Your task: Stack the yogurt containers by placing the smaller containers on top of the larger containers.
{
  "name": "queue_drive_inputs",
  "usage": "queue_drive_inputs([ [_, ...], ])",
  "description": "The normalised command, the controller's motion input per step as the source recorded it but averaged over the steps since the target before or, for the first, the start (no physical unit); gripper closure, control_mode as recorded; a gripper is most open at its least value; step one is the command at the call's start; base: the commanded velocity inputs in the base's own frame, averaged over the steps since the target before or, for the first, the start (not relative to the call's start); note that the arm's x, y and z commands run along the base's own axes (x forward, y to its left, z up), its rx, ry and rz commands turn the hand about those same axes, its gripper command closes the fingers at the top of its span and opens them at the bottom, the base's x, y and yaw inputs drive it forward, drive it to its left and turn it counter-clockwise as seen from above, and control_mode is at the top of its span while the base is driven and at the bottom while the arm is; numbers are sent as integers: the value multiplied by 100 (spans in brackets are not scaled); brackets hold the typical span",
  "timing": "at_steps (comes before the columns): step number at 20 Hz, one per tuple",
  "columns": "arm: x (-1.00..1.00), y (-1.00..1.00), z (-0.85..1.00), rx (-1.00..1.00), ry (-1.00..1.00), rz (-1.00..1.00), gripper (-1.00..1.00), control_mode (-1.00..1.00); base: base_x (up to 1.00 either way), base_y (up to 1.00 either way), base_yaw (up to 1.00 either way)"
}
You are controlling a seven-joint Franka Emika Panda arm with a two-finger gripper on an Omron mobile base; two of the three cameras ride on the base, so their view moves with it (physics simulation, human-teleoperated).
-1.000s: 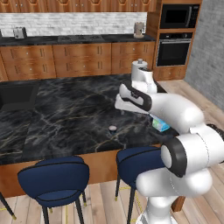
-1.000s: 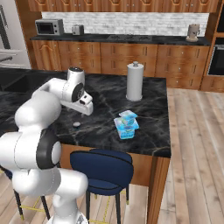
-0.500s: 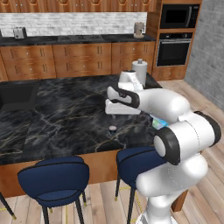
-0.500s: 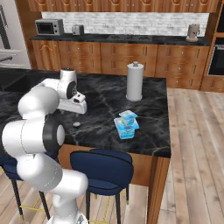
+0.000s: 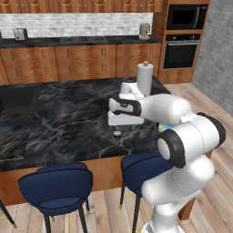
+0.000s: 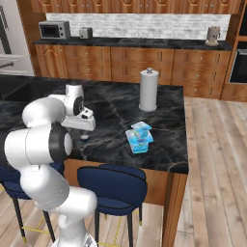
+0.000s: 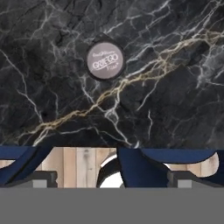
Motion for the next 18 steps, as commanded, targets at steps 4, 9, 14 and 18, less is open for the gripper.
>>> queue_drive_inputs([
  [4, 0, 0, -33, 0, -9, 0, -100, -100, 0, 0, 0],
  [9, 0, 0, -30, 0, -18, 0, -100, -100, 0, 0, 0],
  [14, 0, 0, -22, 0, -15, 0, -100, -100, 0, 0, 0],
  [18, 1, 0, -15, 0, -7, 0, -100, -100, 0, 0, 0],
])
